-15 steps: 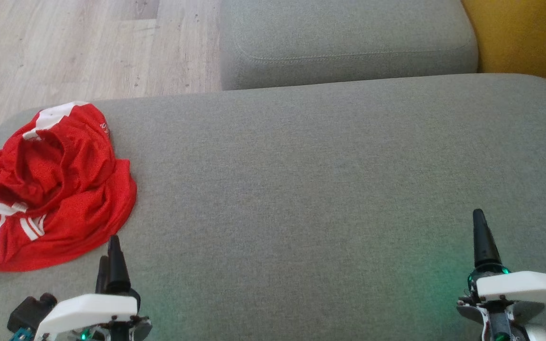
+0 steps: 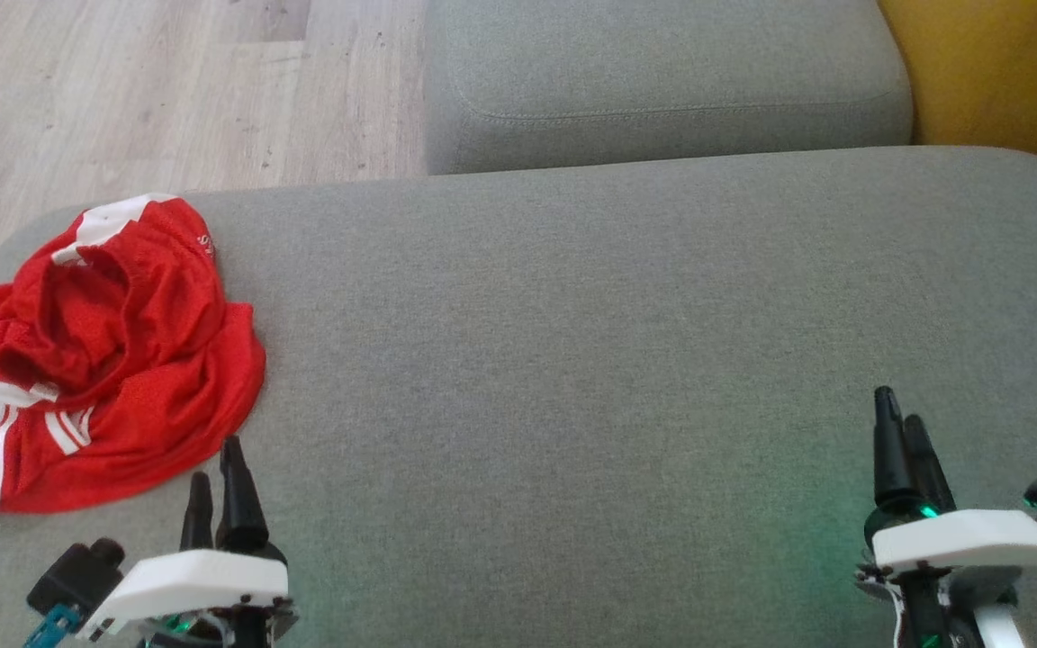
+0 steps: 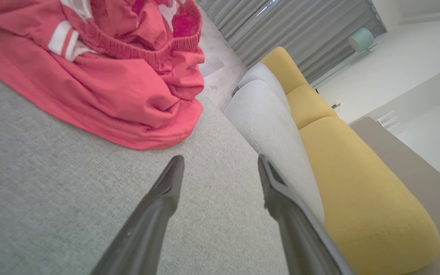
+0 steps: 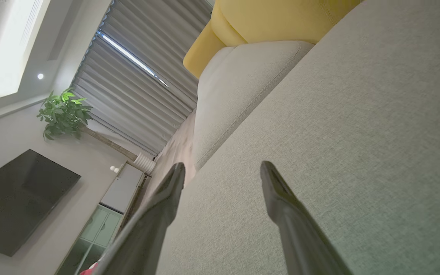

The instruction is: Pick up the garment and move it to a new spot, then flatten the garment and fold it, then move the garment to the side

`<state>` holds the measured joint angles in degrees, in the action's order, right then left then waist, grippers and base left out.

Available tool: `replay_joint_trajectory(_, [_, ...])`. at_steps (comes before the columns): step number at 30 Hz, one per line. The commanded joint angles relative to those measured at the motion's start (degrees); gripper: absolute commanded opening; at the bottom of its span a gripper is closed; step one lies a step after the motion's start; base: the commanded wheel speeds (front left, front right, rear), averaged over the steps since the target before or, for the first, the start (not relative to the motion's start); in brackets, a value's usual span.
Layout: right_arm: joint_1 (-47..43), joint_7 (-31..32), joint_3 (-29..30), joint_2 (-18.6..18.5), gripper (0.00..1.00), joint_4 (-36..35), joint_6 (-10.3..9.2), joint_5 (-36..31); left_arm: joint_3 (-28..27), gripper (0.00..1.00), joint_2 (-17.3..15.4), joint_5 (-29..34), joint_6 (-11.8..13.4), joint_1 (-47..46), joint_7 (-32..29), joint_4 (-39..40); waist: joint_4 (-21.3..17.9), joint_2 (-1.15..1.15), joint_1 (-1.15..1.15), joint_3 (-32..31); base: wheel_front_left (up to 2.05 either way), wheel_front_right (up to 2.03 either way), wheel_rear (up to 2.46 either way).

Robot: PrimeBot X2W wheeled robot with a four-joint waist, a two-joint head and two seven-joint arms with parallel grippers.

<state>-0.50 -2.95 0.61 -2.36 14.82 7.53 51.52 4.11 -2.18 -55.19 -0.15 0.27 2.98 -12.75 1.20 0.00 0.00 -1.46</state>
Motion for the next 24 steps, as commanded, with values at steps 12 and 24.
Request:
replay_joint_trajectory(12, [2.27, -2.55, -1.99, -0.35, 1.0, -3.2, -0.02, -10.93, 1.67, 1.0, -0.51, 9.3, 1.62, -2.33, 2.55, 2.53, 0.22, 0.0, 0.0, -0.19, 0.0, 0.0, 0.0])
replay_joint_trajectory(24, [2.14, -4.74, -2.91, -0.39, 1.0, -4.09, -0.03, -21.67, 3.4, 1.0, -0.55, 18.88, 3.16, -2.35, 4.74, 1.56, 0.04, 0.0, 0.0, -0.51, 0.0, 0.0, 0.0])
